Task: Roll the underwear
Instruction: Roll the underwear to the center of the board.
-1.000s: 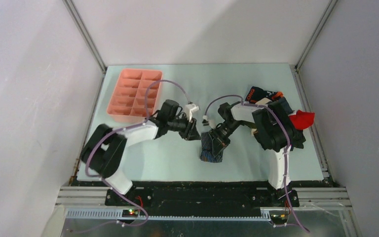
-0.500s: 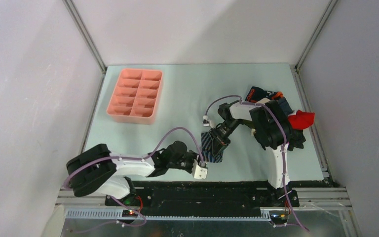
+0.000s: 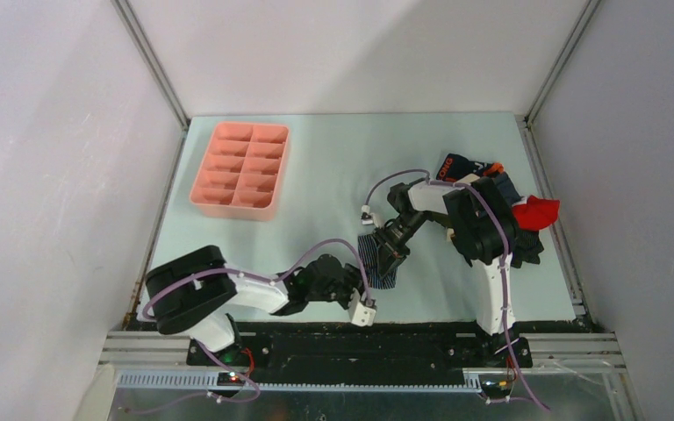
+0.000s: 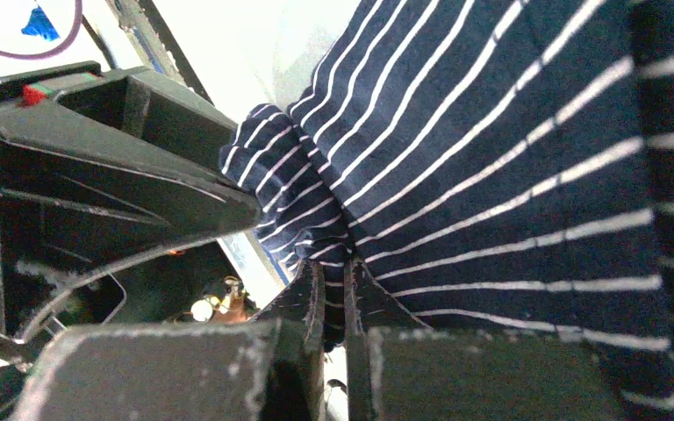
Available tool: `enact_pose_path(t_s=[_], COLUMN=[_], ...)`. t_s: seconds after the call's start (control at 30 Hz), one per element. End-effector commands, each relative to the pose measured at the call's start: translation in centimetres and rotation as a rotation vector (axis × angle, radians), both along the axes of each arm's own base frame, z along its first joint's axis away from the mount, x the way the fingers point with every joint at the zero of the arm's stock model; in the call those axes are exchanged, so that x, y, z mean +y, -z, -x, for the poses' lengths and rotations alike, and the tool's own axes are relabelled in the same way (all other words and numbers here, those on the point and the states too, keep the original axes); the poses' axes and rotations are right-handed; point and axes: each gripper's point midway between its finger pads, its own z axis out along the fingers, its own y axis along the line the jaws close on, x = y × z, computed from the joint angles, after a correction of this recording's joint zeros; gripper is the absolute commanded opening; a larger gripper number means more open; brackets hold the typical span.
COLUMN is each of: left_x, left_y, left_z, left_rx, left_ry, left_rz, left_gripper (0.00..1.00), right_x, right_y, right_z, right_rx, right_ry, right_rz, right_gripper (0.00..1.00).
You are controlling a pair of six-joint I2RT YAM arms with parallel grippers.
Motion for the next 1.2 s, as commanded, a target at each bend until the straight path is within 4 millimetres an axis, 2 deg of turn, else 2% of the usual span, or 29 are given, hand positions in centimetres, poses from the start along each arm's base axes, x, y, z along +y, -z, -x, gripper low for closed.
enact_pose_path(t_s=[0.0,0.07,0.1,0.17,0.23,0.3,0.33,0.37,0.4,0.43,0.47,0.5,0.53,0.57,0.6,0.63,0.67,0.7,0.73,0.77,0.8,0.87,0.9,1.0,1.03,1.07,1.1,1.13,1.17], left_x=[-0.9,-0.7,-0.2,-0.1,0.0,0.1,0.1,0.4,0.4,0.7,0.7,1.0,2.1,1.1,1.8,0.8,1.6,0.4,1.2,0.0,0.4,-0.9,-1.2,-1.8,-1.5,-1.9,-1.7,-1.8,-1.7], left_y=[0.6,1.6,2.5,2.9,3.4,3.7,3.9,4.0,4.0,4.1,4.0,4.0,4.3,3.7,3.7,3.1,3.2,2.4,2.9,1.8,2.1,1.0,0.6,0.0,-0.1,-0.1,-0.1,0.0,0.0], left_z=[-1.7,-1.6,-1.2,-0.8,-0.2,0.3,0.8,1.1,1.5,1.6,2.2,2.6,3.2,3.2,3.5,3.5,3.9,3.7,4.1,3.8,3.8,3.1,3.2,3.0,3.3,3.3,3.4,3.5,3.6], left_rx=[-0.06,-0.05,-0.028,-0.003,0.047,0.099,0.125,0.157,0.189,0.227,0.283,0.352,0.426,0.463,0.52,0.559,0.616,0.648,0.714,0.744,0.801,0.877,0.922,1.056,1.094,1.118,1.141,1.157,1.177], left_ry=[-0.03,-0.014,-0.004,0.021,0.039,0.044,0.067,0.075,0.09,0.089,0.101,0.11,0.094,0.113,0.102,0.126,0.123,0.143,0.134,0.148,0.13,0.118,0.113,0.096,0.086,0.088,0.081,0.082,0.072], left_rz=[-0.048,-0.102,-0.145,-0.186,-0.229,-0.262,-0.274,-0.306,-0.311,-0.339,-0.344,-0.37,-0.425,-0.41,-0.444,-0.43,-0.468,-0.449,-0.488,-0.456,-0.477,-0.457,-0.446,-0.454,-0.473,-0.471,-0.481,-0.482,-0.488], left_gripper=[0.47,0.37,0.29,0.17,0.06,0.01,0.0,0.0,0.0,0.0,0.0,0.0,0.0,0.0,0.0,0.0,0.0,0.0,0.0,0.0,0.0,0.0,0.0,0.0,0.0,0.0,0.0,0.0,0.0], right_x=[-3.5,-3.5,-3.5,-3.6,-3.7,-3.6,-3.8,-3.3,-3.7,-3.2,-4.2,-5.2,-6.4,-7.7,-10.1,-11.7,-13.4,-13.5,-13.8,-13.8,-13.7,-12.9,-12.5,-11.2,-10.3,-10.4,-9.2,-9.4,-8.4], right_y=[4.3,4.4,4.3,4.3,4.4,3.7,3.3,1.6,0.2,-3.2,-4.8,-7.9,-9.6,-13.6,-15.5,-20.4,-23.2,-24.9,-26.3,-26.1,-25.6,-22.4,-20.1,-15.7,-14.9,-13.7,-13.1,-11.9,-10.5], right_z=[0.7,0.7,0.7,0.6,0.5,-0.2,-1.2,-2.6,-4.4,-6.6,-8.4,-11.0,-12.6,-14.3,-15.7,-16.2,-14.7,-14.3,-12.3,-11.0,-9.1,-4.9,-2.5,2.9,4.0,3.9,4.9,4.1,5.1], right_rx=[-0.031,-0.028,-0.029,-0.028,-0.035,-0.055,-0.079,-0.135,-0.177,-0.284,-0.353,-0.531,-0.636,-0.865,-0.976,-1.226,-1.392,-1.503,-1.615,-1.623,-1.645,-1.588,-1.506,-1.509,-1.522,-1.57,-1.585,-1.619,-1.614], right_ry=[-0.084,-0.081,-0.08,-0.075,-0.066,-0.037,-0.002,0.037,0.097,0.158,0.213,0.252,0.29,0.34,0.433,0.509,0.521,0.497,0.441,0.42,0.38,0.235,0.163,-0.116,-0.199,-0.254,-0.337,-0.362,-0.45], right_rz=[0.199,0.2,0.201,0.205,0.216,0.2,0.183,0.136,0.106,0.03,0.028,0.06,0.069,0.028,0.027,-0.02,-0.034,-0.067,-0.077,-0.072,-0.089,-0.137,-0.154,-0.249,-0.291,-0.267,-0.311,-0.258,-0.289], right_gripper=[0.0,0.0,0.0,0.04,0.16,0.34,0.49,0.56,0.73,0.86,0.96,0.98,0.99,0.99,0.99,0.99,0.99,0.99,0.99,0.99,0.99,0.98,0.92,0.82,0.79,0.77,0.74,0.73,0.71])
